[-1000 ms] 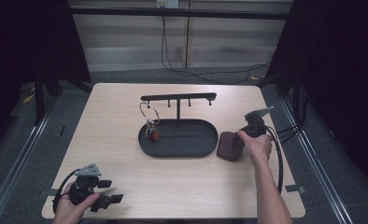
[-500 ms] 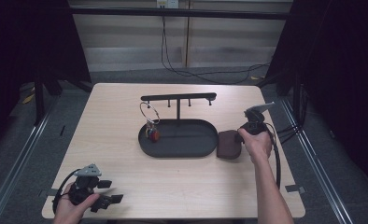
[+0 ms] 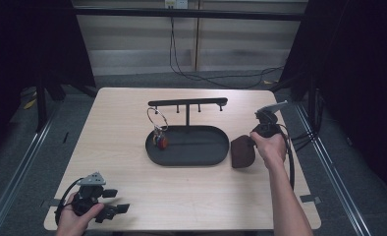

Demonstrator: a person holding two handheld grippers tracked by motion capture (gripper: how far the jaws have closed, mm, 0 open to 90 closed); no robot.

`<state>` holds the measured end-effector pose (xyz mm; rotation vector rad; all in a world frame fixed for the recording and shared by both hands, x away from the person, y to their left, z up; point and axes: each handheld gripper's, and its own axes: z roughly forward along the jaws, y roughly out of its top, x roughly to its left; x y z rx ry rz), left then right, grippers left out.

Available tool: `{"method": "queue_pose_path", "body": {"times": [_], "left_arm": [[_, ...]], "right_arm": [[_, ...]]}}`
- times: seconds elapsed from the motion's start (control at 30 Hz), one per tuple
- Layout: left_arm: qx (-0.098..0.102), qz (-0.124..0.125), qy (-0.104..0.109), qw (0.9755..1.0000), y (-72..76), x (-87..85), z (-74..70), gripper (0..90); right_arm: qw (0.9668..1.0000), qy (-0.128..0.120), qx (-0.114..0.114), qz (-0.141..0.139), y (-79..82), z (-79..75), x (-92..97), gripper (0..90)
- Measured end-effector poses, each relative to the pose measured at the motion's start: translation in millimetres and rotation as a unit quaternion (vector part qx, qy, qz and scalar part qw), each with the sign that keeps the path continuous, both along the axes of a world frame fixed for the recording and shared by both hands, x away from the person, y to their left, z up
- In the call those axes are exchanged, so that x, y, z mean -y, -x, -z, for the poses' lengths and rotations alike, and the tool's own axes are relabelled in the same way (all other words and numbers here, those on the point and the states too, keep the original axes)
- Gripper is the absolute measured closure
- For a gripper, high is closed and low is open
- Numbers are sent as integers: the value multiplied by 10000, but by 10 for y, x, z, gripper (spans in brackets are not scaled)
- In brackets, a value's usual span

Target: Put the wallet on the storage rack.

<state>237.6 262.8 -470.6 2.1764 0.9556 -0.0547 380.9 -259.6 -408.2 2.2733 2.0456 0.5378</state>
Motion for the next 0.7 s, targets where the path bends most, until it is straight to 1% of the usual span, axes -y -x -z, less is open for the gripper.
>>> {"method": "queue_pose_path", "body": {"times": [0.03,0.07,0.1,0.17,0.2,0.27,0.3,0.33,0.43,0.47,0.6,0.63,0.7], "left_arm": [[-2,-2,5,10000,0,0,0,222],[-3,1,10,10000,0,-1,0,222],[-2,-9,8,10000,0,0,-1,222],[-8,5,8,10000,0,0,1,222],[-17,7,-6,10000,0,4,2,222],[-16,12,14,10000,3,9,4,222],[-16,39,23,10000,4,11,1,222],[-26,82,54,9999,9,14,-3,222],[-25,110,40,9999,9,17,-8,221],[-33,136,28,9999,3,13,-6,221],[-48,116,58,9999,2,6,-10,219],[-33,103,70,9999,4,6,-12,219],[-46,93,110,9999,6,6,-13,218]], "right_arm": [[10000,56,-49,-35,-4,-21,-9,831],[10000,55,-66,-12,-9,-34,-16,831],[9999,104,-66,-9,-12,-59,-26,831],[9998,178,-111,-72,-20,-100,-52,831],[9995,262,-124,-108,-23,-127,-72,832],[9993,325,-121,-159,-29,-175,-95,831],[9993,322,-118,-133,-32,-197,-102,831],[9992,357,-104,-172,-35,-218,-107,831],[9980,590,-186,-129,-50,-301,-144,831],[9975,655,-198,-164,-52,-319,-151,831],[9960,814,-253,-262,-55,-391,-195,830],[9959,837,-228,-266,-56,-402,-203,831],[9953,870,-284,-304,-60,-442,-215,830]]}}
